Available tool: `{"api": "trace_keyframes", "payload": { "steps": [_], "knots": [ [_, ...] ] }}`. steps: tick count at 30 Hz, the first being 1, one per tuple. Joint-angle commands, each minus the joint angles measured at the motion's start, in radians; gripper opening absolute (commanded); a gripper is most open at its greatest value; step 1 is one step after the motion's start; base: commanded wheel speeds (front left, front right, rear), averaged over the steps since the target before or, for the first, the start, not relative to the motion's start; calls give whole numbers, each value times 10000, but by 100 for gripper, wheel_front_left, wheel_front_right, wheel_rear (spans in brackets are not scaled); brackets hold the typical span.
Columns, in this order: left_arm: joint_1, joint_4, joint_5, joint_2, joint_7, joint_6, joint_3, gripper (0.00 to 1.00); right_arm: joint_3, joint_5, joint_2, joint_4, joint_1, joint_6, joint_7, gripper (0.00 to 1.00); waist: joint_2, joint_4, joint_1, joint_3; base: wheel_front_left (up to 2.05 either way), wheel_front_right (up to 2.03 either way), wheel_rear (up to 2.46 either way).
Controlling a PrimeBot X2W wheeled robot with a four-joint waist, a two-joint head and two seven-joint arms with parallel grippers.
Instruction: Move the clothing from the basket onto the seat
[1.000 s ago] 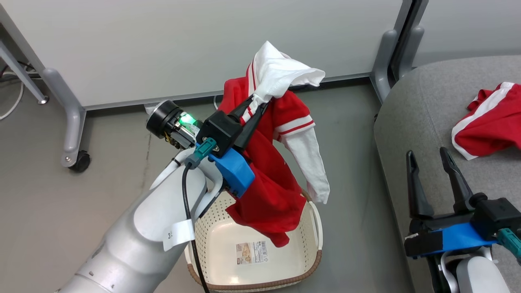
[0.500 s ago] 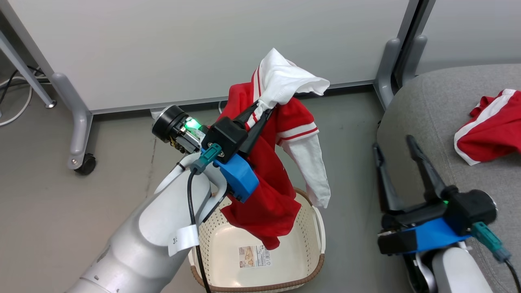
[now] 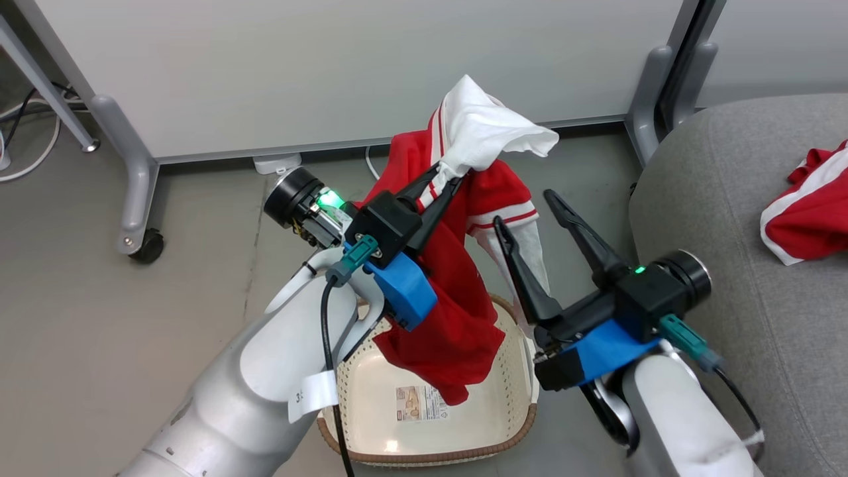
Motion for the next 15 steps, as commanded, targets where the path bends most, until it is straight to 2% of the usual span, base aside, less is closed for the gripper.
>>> {"api": "trace_keyframes", "payload": {
  "steps": [1,11,12,13,14,15],
  "knots": [
    [-118,-50,50,-31,-50,-38,9,0,101,-92,-40,177,-262,1,-6,100,-1,43,0,68,0,0,0],
    [-267,-330,175,-226,-50,-72,-232,0,704,-613,-46,2619,-1794,1,-4,100,-1,286,0,383,0,0,0],
    [-265,-348,177,-236,-50,-61,-249,0,732,-541,-37,2818,-1898,1,-4,62,-1,296,0,394,0,0,0],
    [-257,-361,182,-248,-50,-55,-266,0,766,-474,-27,2970,-1995,1,-4,6,-1,303,0,401,0,0,0],
    [-248,-377,187,-252,-50,-57,-285,0,810,-444,-17,3081,-2082,1,-6,0,-1,306,0,404,0,0,0],
    [-243,-383,175,-253,-50,-59,-298,0,845,-386,-9,3187,-2138,1,-4,0,-1,307,0,406,0,0,0]
  ]
}}
